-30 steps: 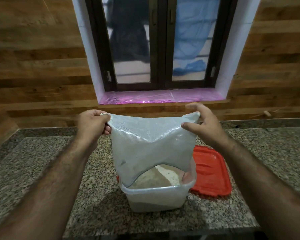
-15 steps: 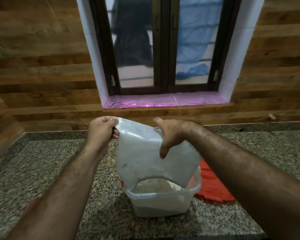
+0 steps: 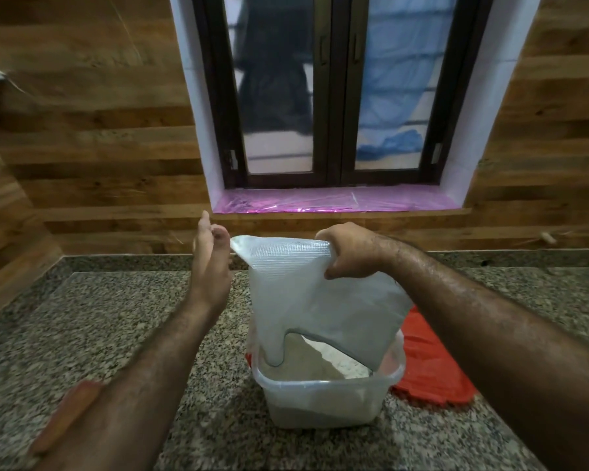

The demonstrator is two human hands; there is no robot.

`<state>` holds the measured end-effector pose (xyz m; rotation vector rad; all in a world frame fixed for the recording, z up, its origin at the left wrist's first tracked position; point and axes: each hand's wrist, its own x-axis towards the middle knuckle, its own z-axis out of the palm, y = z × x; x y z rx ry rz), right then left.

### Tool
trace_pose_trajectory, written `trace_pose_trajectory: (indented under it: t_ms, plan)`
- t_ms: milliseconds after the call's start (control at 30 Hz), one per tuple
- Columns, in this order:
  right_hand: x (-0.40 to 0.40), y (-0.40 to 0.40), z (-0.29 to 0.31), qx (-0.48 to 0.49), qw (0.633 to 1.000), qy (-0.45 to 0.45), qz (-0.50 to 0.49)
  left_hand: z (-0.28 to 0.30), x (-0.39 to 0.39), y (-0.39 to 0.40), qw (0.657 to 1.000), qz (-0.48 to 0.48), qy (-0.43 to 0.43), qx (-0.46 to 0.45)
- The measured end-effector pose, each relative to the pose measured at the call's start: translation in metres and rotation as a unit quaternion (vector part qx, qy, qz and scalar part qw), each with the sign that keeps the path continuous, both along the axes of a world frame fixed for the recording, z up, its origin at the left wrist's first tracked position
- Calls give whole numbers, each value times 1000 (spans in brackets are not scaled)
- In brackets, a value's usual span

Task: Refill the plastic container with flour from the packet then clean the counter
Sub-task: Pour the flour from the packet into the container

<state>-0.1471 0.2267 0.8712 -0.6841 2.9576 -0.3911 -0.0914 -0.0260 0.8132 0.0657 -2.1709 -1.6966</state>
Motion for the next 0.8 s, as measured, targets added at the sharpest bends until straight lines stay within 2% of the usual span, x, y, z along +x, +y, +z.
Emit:
trace_pose_trajectory:
  t_ms: [100,200,267,333,433,533,567,667,800]
  plan:
    - [0,2,1,-3,1000,5,5,-8,9,0,996,-81,20,-19]
    - [0,3,2,-10,1000,6,5,-13,16,5,988,-25,124,-86]
    - [0,4,1,-11,1000,3,6,-11,20,8,976,-22,130,-173]
    - [0,4,1,-7,1000,2,8,-11,21,8,947,-35,141,-286]
    - [1,4,2,-14,1000,2,15,-8,28,7,896,-4,205,-394]
    - [2,5,2,-18,1000,11,17,-2,26,7,852,-91,157,-491]
    - [3,5,2,-17,1000,11,16,0,25,8,843,-94,162,-504]
    - [3,5,3,-14,1000,19,19,7,26,13,846,-57,194,-493]
    - [4,2,6,-9,1000,17,25,9,22,18,819,-131,134,-542]
